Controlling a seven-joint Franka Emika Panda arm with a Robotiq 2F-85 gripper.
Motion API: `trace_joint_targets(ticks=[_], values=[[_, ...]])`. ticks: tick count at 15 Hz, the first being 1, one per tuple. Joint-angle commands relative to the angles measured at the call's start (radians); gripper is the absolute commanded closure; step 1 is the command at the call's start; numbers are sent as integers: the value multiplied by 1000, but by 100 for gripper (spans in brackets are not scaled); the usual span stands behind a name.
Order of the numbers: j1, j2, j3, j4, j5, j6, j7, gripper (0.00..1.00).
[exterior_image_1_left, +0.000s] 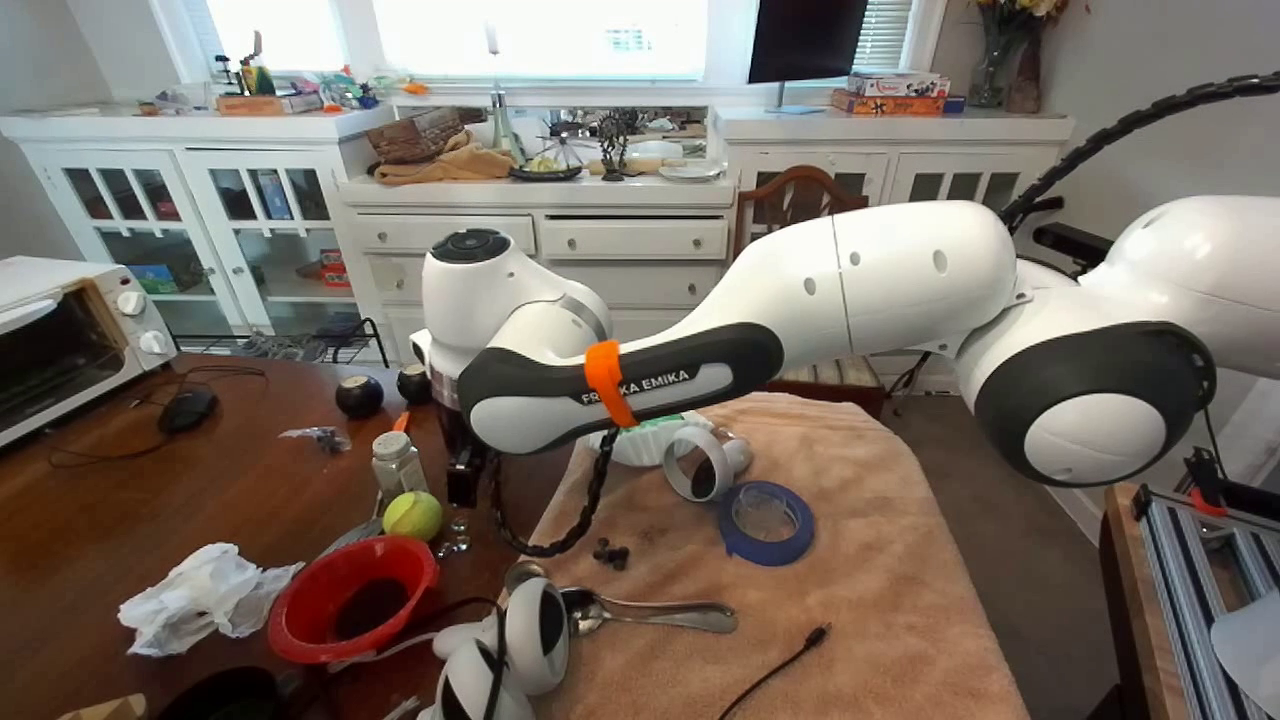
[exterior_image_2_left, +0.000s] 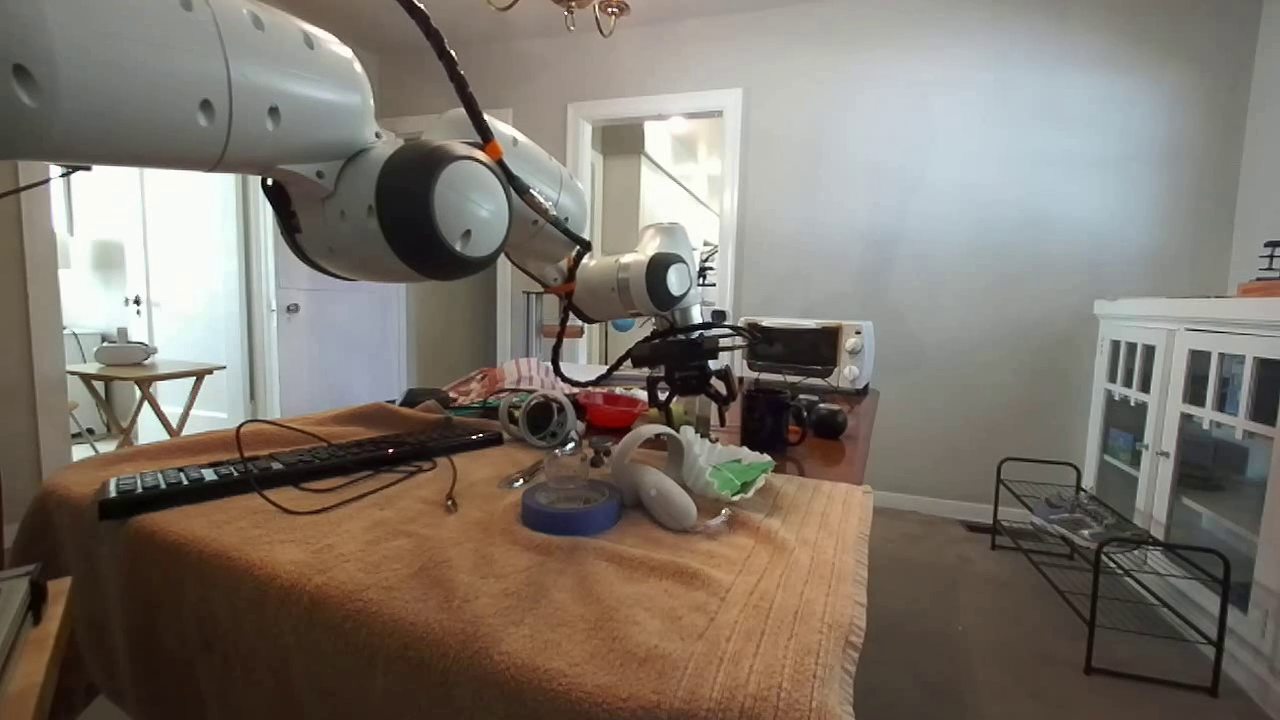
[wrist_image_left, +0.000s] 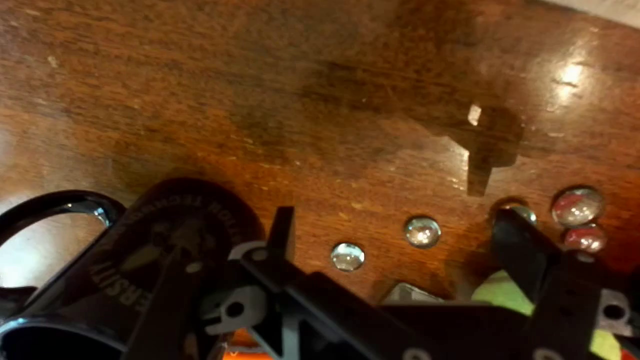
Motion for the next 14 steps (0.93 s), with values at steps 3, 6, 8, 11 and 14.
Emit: trace_joint_targets(ticks=[3, 6, 8, 11, 14], values=[[-2, 29, 10, 25, 19, 47, 65, 0], [-4, 36, 18, 27, 30, 58, 89, 2], [-5, 44, 22, 31, 36, 78, 108, 4], [-5, 45, 21, 26, 41, 80, 134, 2], [-1, 32, 11, 22, 28, 55, 121, 2]])
